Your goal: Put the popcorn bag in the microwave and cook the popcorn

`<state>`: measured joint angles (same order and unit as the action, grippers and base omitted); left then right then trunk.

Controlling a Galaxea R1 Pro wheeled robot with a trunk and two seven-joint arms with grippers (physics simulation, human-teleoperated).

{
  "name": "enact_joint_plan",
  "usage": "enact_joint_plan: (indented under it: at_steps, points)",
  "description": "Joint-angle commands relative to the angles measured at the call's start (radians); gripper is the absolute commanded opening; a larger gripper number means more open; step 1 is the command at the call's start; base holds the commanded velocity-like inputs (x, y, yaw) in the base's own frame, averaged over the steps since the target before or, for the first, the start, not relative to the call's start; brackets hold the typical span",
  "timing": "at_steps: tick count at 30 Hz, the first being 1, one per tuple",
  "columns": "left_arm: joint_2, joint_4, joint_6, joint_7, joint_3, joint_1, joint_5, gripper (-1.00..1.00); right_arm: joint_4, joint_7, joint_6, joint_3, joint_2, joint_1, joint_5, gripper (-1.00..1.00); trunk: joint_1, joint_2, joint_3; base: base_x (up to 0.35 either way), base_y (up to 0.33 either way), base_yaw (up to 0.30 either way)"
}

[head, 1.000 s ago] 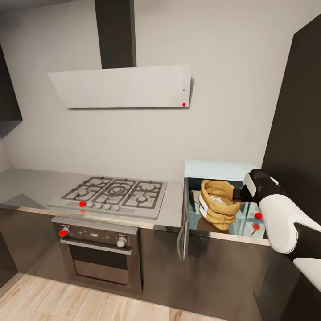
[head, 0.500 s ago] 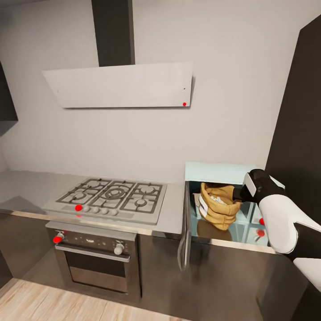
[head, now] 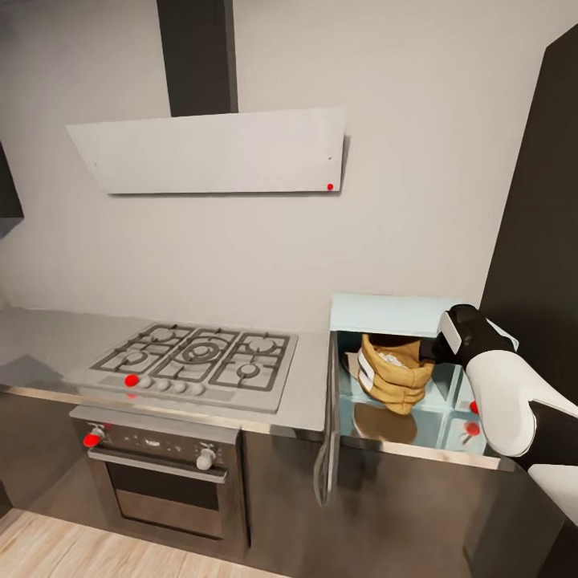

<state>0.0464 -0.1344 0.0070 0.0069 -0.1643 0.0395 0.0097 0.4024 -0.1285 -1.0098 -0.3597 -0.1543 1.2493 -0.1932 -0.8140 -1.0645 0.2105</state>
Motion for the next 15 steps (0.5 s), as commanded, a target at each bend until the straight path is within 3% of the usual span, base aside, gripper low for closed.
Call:
enact_joint_plan:
  at_steps: [1,15]
  points:
    - [0.0,-0.002,0.001,0.001,-0.003,0.0,0.001,1.0,0.001,0.006,-0.003,-0.008,0.001,0.001,-0.006,-1.0,0.0,-0.001,0.001,0.023,-0.016,0.0]
    - [0.0,-0.002,0.001,0.001,-0.003,0.001,0.001,1.0,0.001,0.006,-0.003,-0.008,0.001,0.001,-0.005,-1.0,0.0,-0.001,0.001,0.002,-0.001,0.0]
